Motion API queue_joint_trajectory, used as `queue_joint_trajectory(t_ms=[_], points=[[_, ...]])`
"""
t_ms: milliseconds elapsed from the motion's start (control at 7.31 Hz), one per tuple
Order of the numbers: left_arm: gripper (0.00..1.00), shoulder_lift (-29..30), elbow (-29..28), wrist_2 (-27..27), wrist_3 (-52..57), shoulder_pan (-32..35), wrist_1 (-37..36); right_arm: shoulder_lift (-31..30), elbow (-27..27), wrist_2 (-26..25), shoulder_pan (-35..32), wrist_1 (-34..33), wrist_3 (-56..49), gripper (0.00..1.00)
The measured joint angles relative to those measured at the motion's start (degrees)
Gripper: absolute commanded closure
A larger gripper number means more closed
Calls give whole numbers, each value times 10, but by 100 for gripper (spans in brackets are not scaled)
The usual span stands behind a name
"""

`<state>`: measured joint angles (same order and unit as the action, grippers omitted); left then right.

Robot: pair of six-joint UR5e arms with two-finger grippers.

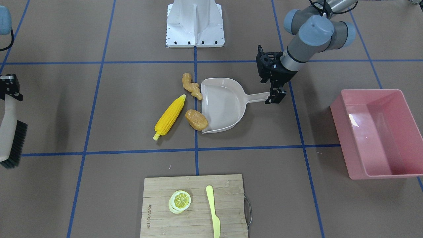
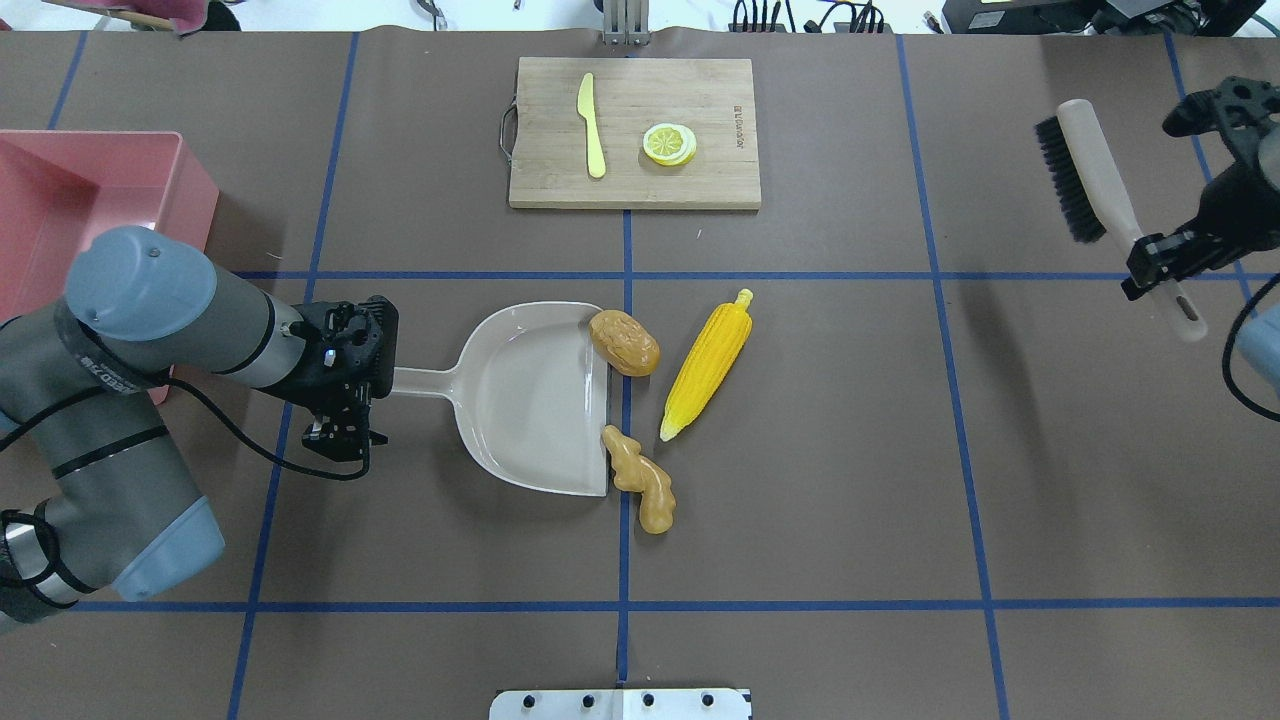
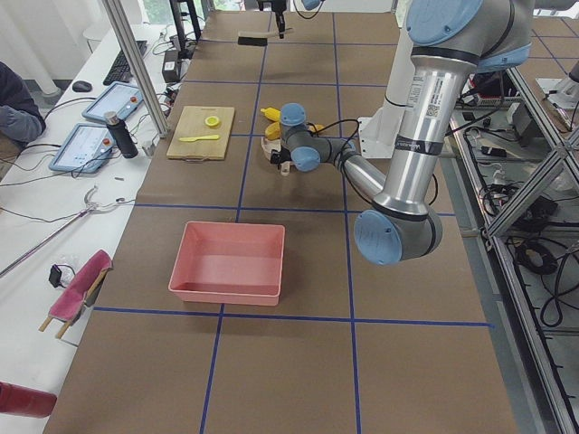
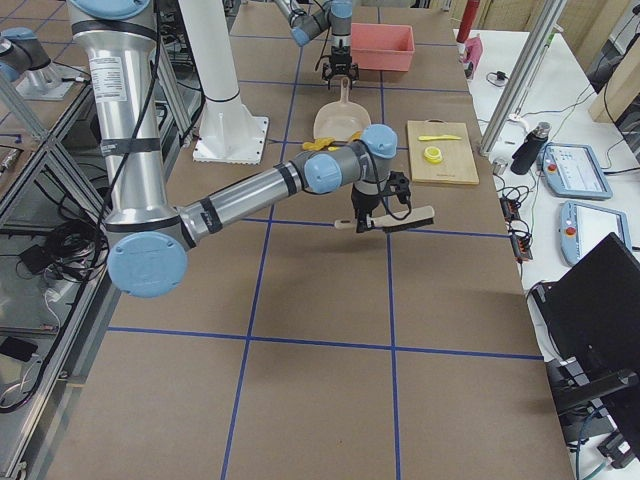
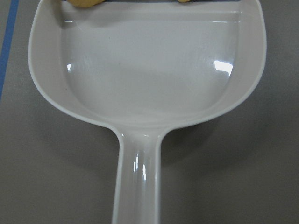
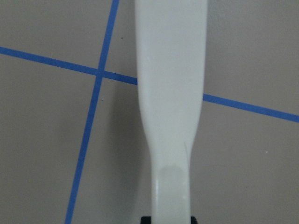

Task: Sweep and dump trash into bin
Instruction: 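Grasp the white-handled brush with the right gripper and bring it over the dustpan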

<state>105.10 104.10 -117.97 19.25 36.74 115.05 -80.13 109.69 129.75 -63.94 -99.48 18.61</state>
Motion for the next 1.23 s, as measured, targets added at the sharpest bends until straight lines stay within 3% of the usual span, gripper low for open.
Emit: queue_joint_trajectory(t_ms=[410, 684, 1231], points=[[5, 8, -14, 0, -2, -1, 0, 73, -1, -24, 49, -47, 0, 100], [5, 10, -20, -1, -1, -1, 0, 88, 25, -39, 87, -76, 14, 100], [8, 9, -16, -5, -10, 0, 0, 99, 58, -78, 212, -117, 163, 100]])
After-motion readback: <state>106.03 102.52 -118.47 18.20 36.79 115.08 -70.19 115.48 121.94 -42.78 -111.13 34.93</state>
